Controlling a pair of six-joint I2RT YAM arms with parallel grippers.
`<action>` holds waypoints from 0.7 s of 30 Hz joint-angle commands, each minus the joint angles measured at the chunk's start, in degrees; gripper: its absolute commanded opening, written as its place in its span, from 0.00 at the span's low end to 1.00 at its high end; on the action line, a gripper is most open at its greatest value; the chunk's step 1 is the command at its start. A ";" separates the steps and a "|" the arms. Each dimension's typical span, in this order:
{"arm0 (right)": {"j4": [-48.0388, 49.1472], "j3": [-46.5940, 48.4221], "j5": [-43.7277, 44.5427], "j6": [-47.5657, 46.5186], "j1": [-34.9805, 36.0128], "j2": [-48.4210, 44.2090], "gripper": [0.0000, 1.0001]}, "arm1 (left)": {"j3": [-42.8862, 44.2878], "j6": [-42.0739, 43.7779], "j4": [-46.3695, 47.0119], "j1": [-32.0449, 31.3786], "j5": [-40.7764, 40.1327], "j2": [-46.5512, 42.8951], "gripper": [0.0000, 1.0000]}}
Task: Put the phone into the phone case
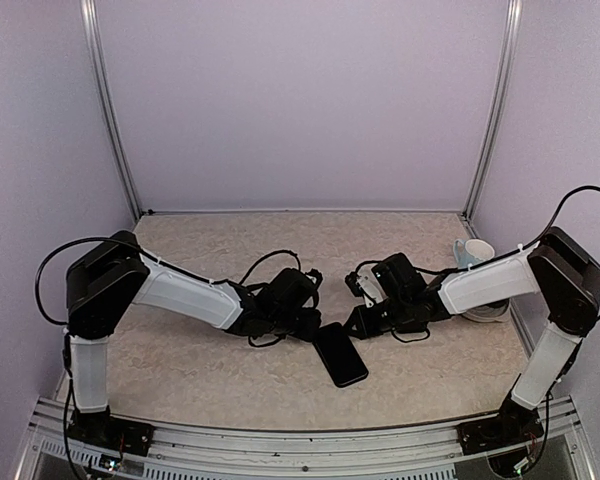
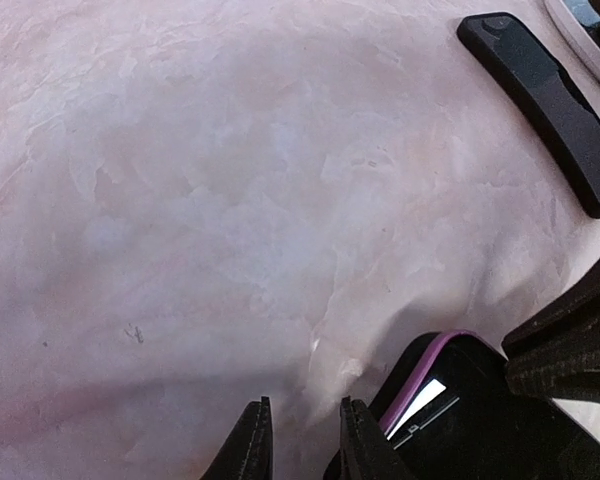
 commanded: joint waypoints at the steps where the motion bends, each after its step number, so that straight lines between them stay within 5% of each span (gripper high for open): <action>1: -10.27 -1.41 1.42 -0.25 0.86 1.75 0.10 | -3.78 -0.22 0.40 -1.53 4.66 -3.60 0.26; 21: -10.12 -1.40 0.59 0.09 0.86 0.26 0.09 | 1.87 3.73 -4.91 -4.84 0.82 -5.05 0.22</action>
